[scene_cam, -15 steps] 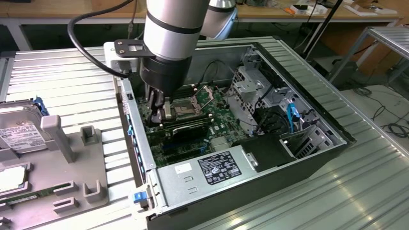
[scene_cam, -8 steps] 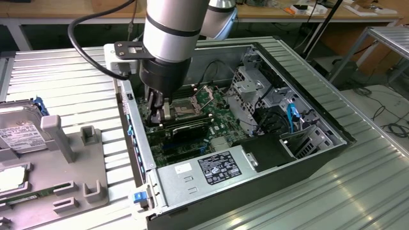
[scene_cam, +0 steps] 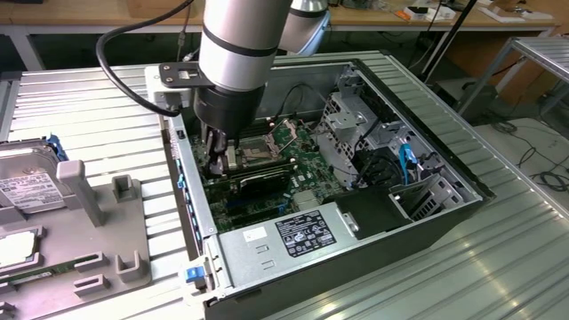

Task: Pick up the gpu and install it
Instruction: 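Press down on the gpu until it lock into place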

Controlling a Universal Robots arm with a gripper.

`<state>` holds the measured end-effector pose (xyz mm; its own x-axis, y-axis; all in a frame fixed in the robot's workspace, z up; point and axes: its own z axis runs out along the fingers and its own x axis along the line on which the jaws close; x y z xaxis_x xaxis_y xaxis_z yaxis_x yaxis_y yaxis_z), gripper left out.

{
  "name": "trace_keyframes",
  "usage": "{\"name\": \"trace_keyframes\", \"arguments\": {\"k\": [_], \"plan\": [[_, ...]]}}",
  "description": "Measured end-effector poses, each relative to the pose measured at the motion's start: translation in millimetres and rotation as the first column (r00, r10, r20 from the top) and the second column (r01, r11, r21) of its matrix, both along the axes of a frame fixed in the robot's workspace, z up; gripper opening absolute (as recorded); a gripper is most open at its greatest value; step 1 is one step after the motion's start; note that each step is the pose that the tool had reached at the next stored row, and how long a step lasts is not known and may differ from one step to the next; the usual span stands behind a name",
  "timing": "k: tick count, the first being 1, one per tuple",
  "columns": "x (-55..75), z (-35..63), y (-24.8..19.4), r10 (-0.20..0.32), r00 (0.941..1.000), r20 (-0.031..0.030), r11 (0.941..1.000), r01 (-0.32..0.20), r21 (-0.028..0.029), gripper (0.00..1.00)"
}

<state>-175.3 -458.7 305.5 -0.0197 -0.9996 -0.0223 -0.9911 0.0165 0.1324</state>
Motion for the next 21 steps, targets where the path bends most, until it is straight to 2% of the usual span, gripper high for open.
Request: {"name": "trace_keyframes", "arguments": {"k": [4, 5, 6, 7, 8, 11, 13, 14, 15, 16, 18, 21], "plan": [[0.1, 0.0, 1.4, -0.009, 1.0, -0.0014, 1.0, 0.009, 0.0, 0.11], [0.0, 0.0, 1.5, -0.015, 0.9999, -0.0037, 0.9999, 0.015, 0.0001, 0.11], [0.0, 0.0, 1.5, -0.022, 0.9997, -0.0119, 0.9998, 0.022, -0.0001, 0.11], [0.1, 0.0, 1.5, -0.029, 0.9992, -0.0271, 0.9996, 0.029, -0.0005, 0.11], [0.1, 0.0, 1.5, -0.033, 0.9988, -0.0353, 0.9994, 0.033, -0.0007, 0.11], [0.0, 0.1, 1.5, -0.046, 0.9979, -0.046, 0.9989, 0.046, -0.0013, 0.11], [0.2, 0.2, 1.5, -0.057, 0.9965, -0.0602, 0.9983, 0.057, -0.0019, 0.11], [0.5, 0.7, 1.5, -0.06, 0.9956, -0.0719, 0.9982, 0.06, -0.0025, 0.11], [0.7, 1.8, 1.5, -0.063, 0.9941, -0.0879, 0.998, 0.063, -0.0036, 0.11], [0.6, 2.1, 1.5, -0.064, 0.9936, -0.0931, 0.9979, 0.064, -0.0038, 0.11], [0.7, 1.8, 1.5, -0.064, 0.9936, -0.0929, 0.9979, 0.064, -0.0038, 0.11], [0.6, -0.3, 1.0, -0.064, 0.9945, -0.0828, 0.9979, 0.064, -0.0038, 0.11]]}}
